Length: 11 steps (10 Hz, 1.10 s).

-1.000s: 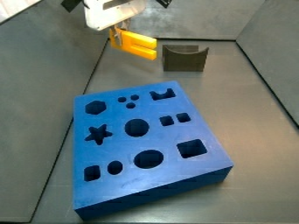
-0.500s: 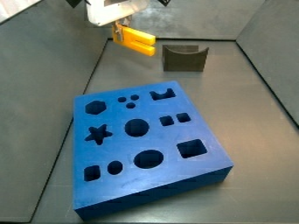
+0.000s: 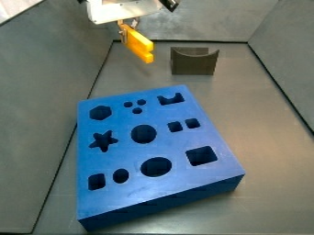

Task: Pick up the double-square object. Move up. Rotate the double-square object. Place the double-square object on the fixture. Regrasp the double-square object. Move to above the board. Insert the double-square object.
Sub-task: Rotate the double-square object.

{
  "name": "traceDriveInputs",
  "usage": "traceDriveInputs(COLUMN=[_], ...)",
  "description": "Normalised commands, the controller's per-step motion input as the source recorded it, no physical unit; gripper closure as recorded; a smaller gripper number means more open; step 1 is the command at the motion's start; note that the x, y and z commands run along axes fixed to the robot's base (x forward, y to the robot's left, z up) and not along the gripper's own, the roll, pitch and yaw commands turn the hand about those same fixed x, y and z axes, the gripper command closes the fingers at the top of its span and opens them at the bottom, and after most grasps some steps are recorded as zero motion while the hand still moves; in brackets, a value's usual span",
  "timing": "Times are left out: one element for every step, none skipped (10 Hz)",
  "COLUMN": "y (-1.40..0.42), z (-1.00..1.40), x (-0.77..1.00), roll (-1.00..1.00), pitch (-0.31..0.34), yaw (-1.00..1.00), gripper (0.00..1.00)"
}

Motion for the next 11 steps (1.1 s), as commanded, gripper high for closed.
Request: traceDriveInputs(y=[0.01, 0.01, 0.01, 0.01, 0.01, 0.01, 0.01, 0.01, 0.01, 0.01, 0.01], z=[0.0, 0.0, 0.0, 0.0, 0.0, 0.0, 0.0, 0.0, 0.0, 0.0, 0.0], x=[-0.01, -0.01, -0.01, -0.01, -0.01, -0.01, -0.01, -0.01, -0.01, -0.01, -0.01], roll=[0.0, 0.0, 0.0, 0.0, 0.0, 0.0, 0.0, 0.0, 0.0, 0.0, 0.0], pitch=[0.0, 0.0, 0.0, 0.0, 0.0, 0.0, 0.0, 0.0, 0.0, 0.0, 0.0], yaw=[-1.0, -1.0, -1.0, -1.0, -1.0, -1.0, -1.0, -1.0, -1.0, -1.0, -1.0], gripper=[1.0, 1.0, 1.0, 1.0, 1.0, 1.0, 1.0, 1.0, 1.0, 1.0, 1.0])
